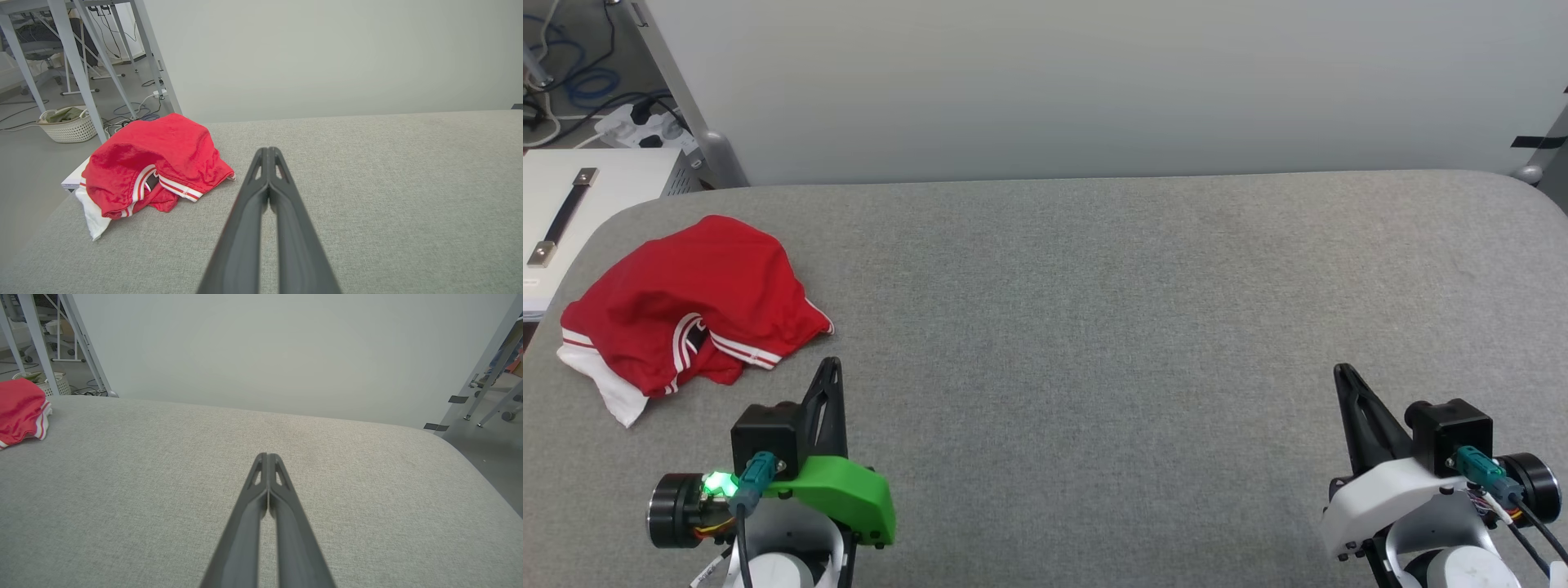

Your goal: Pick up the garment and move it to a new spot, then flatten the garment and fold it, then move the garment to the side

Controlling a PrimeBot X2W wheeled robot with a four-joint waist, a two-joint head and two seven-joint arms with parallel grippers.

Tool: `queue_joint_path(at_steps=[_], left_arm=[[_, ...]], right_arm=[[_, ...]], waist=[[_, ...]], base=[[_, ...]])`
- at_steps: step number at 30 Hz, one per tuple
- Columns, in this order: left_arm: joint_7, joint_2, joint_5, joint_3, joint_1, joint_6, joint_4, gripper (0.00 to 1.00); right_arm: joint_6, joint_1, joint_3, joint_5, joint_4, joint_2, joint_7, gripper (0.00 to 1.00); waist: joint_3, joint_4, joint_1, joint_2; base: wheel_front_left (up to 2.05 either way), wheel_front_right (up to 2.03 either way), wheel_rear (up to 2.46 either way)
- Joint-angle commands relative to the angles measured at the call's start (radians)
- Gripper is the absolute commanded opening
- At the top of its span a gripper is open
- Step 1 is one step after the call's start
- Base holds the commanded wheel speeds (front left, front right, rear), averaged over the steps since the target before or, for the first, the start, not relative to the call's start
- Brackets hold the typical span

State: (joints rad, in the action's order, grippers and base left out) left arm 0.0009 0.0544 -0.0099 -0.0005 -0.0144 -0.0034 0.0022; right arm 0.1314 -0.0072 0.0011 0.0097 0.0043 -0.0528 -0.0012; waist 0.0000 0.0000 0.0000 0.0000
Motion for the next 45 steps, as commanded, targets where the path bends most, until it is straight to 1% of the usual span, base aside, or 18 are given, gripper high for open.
queue_joint_path(at_steps=[1,15,16,45], left_arm=[[-0.001,-0.004,0.010,0.000,0.014,0.003,-0.002,0.00],[0.000,0.000,0.000,0.000,0.000,0.000,0.000,0.00],[0.000,0.000,0.000,0.000,0.000,0.000,0.000,1.00],[-0.055,-0.001,-0.048,-0.014,0.010,0.001,0.038,1.00]], right_arm=[[-0.001,0.007,-0.001,-0.010,-0.004,0.003,0.001,0.00],[0.000,0.000,0.000,0.000,0.000,0.000,0.000,0.00],[0.000,0.000,0.000,0.001,0.000,0.000,0.000,1.00],[0.000,0.008,-0.011,0.021,0.015,0.000,-0.055,1.00]], waist=[[0.000,0.000,0.0000,0.0000],[0.000,0.000,0.0000,0.0000],[0.000,0.000,0.0000,0.0000],[0.001,0.000,0.0000,0.0000]], base=[[0.00,0.00,0.00],[0.00,0.00,0.00],[0.00,0.00,0.00],[0.00,0.00,0.00]])
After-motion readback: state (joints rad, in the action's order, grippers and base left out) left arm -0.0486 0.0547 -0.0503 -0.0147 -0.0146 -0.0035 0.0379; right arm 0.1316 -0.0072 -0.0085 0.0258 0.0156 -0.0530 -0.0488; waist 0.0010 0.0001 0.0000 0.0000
